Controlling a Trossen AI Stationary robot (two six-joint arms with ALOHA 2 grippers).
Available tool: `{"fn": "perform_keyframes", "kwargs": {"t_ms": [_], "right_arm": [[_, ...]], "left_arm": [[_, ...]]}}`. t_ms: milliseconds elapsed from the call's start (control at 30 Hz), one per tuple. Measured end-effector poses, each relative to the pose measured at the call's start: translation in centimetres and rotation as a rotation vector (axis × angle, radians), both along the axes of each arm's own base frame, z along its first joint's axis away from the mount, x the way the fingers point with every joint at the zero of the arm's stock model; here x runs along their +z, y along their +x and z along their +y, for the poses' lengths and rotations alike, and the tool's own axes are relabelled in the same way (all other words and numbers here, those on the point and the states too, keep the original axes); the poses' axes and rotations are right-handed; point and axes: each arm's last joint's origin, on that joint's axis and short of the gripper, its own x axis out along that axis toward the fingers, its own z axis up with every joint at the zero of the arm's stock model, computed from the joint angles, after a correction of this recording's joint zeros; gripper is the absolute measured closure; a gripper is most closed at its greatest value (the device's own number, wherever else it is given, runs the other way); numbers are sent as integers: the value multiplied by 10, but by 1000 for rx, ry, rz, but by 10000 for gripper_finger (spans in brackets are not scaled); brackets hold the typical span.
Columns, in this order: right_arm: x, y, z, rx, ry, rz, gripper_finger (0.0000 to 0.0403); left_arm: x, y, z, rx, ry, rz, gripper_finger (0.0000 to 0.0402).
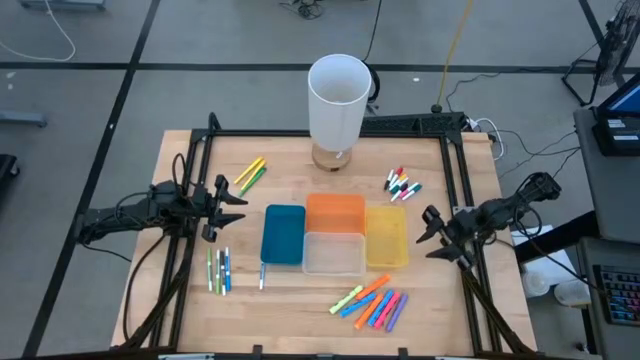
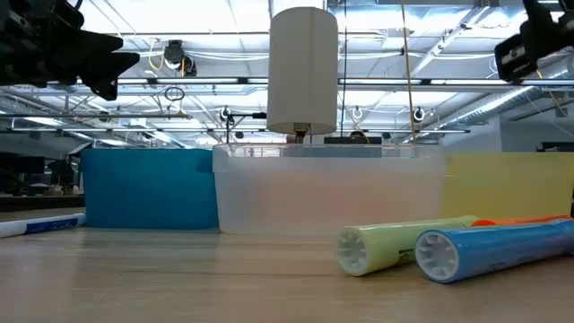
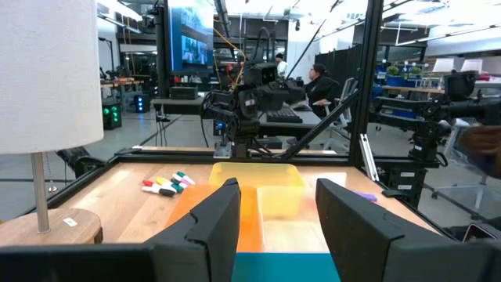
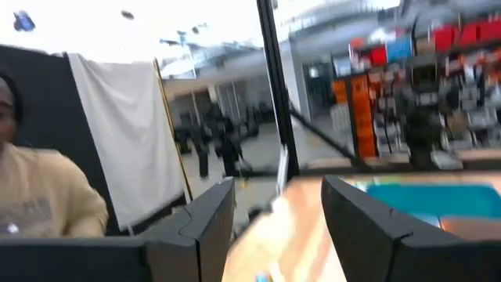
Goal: Pick & Place Markers
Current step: Put the large purple highlighter pen into the blue bin
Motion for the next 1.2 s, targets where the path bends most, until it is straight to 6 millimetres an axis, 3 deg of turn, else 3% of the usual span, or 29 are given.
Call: {"fn": "perform_keyframes", "kwargs": {"t_ms": [300, 500, 600, 733, 867, 1033, 1200], "right_arm": [[27, -10, -5, 2, 150, -267, 222], [31, -11, -8, -41, 239, -280, 222], [28, -7, -6, -75, 177, -252, 222], [21, 5, 2, -85, 76, -177, 222], [3, 24, 17, -72, -90, 43, 222], [37, 50, 46, 1, -252, 193, 219], [52, 72, 74, 14, -419, 435, 183]], "left_arm": [[0, 0, 0, 0, 0, 0, 217], [0, 0, 0, 0, 0, -1, 203], [0, 0, 0, 0, 0, 0, 198], [0, 0, 0, 0, 0, 0, 201], [0, 0, 0, 0, 0, 0, 209], [0, 0, 0, 0, 0, 0, 220], [0, 0, 0, 0, 0, -2, 228]]}}
